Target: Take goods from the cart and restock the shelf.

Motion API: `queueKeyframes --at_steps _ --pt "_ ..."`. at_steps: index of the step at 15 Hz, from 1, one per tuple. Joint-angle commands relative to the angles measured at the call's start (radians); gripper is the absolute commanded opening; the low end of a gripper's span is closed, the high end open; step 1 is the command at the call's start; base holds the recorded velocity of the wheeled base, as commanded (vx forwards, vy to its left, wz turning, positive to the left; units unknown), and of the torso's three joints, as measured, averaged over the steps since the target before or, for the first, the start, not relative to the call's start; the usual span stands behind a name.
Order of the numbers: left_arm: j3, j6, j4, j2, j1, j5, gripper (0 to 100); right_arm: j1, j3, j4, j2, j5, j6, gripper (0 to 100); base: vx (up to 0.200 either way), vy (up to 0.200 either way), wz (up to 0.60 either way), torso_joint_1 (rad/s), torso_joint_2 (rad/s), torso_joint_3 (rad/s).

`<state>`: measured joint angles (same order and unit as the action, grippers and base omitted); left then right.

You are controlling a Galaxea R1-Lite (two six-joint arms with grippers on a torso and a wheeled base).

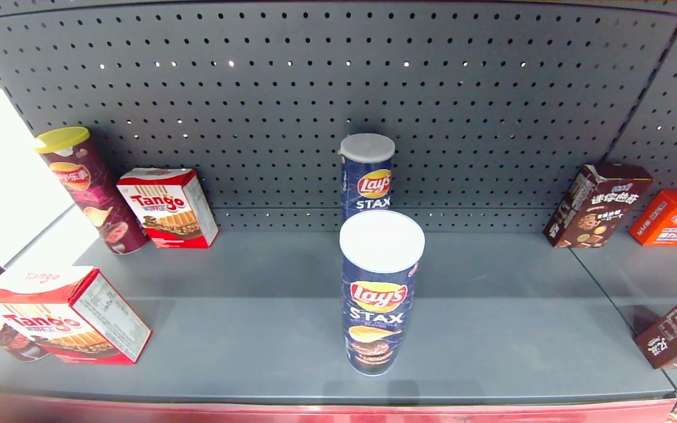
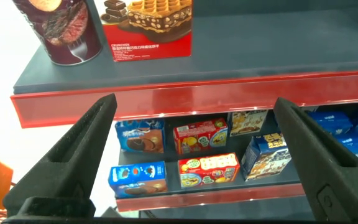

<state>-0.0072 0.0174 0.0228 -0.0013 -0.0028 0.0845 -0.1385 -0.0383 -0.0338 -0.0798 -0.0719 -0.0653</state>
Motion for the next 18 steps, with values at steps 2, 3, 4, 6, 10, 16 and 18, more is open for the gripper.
queueKeyframes --at_steps 2,3,4,6,10,16,18 --pt "0.000 -0.001 0.000 0.001 0.000 0.000 100 0.060 0.032 0.086 -0.029 -0.094 -0.005 100 0.000 0.000 0.00 0.000 0.00 0.000" --pt "0.000 -0.001 0.000 0.001 0.000 0.000 100 0.071 0.031 0.083 -0.037 -0.118 -0.007 100 0.000 0.000 0.00 0.000 0.00 0.000" --pt "0.000 0.001 0.000 0.001 0.000 0.000 100 0.103 0.026 0.068 -0.044 -0.132 -0.005 100 0.000 0.000 0.00 0.000 0.00 0.000" --pt "0.000 -0.001 0.000 0.001 0.000 0.000 100 0.215 0.023 0.060 -0.025 -0.126 -0.004 100 0.000 0.000 0.00 0.000 0.00 0.000" --pt "0.000 0.001 0.000 0.001 0.000 0.001 100 0.131 0.038 0.049 0.031 0.167 -0.004 100 0.000 0.000 0.00 0.000 0.00 0.000" --pt "0.000 0.004 0.000 0.001 0.000 0.003 100 0.154 0.038 0.037 0.074 0.072 0.075 100 0.000 0.000 0.00 0.000 0.00 0.000" --pt "0.000 -0.001 0.000 0.001 0.000 -0.003 100 0.154 0.038 0.038 0.074 0.061 0.088 100 0.000 0.000 0.00 0.000 0.00 0.000"
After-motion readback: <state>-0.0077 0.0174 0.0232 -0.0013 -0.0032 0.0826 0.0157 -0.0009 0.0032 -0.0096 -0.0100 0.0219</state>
